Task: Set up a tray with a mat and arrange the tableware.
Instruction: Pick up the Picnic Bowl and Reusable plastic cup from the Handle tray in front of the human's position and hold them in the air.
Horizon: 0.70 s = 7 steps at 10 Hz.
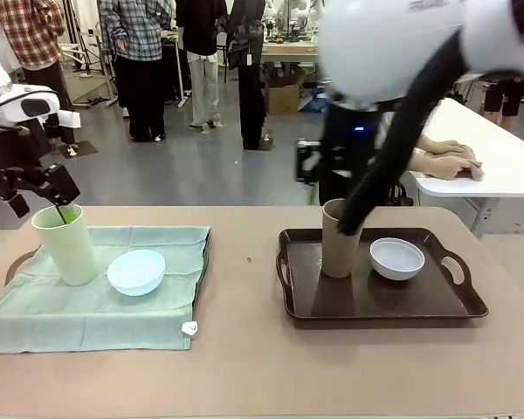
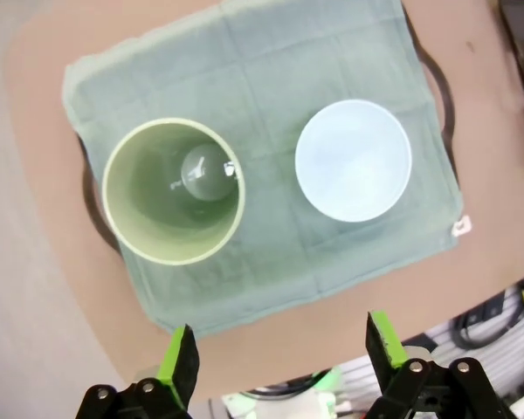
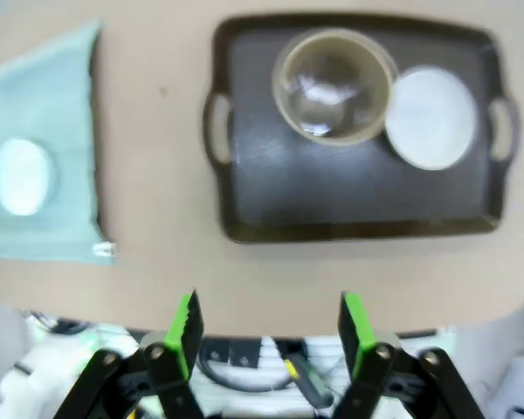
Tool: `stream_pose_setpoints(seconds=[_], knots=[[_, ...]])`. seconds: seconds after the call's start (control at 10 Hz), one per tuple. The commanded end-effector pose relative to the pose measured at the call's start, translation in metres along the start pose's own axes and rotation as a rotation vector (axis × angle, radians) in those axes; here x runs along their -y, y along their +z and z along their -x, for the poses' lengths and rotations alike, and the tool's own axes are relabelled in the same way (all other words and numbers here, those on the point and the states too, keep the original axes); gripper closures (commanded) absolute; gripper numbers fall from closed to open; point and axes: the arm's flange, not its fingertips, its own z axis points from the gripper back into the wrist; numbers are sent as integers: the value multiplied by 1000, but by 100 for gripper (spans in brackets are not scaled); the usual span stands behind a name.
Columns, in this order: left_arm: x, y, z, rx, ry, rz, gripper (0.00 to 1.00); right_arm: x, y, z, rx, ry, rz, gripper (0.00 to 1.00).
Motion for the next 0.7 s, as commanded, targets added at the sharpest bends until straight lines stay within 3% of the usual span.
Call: stream_pose_setpoints(seconds=[0.0, 0.3, 0.4, 0.6], knots=[[8, -3, -6, 15, 34, -29, 0, 62, -3, 18, -19, 23, -40, 19], [-7, 5, -6, 19, 96, -10, 0, 145, -4, 36, -9, 3, -82, 19], [-9, 4, 2, 26, 69, 31, 0, 147, -7, 37, -20, -54, -34, 19], [-1, 1, -5, 12, 43, -7, 0, 132, -2, 26, -5, -4, -48, 19]])
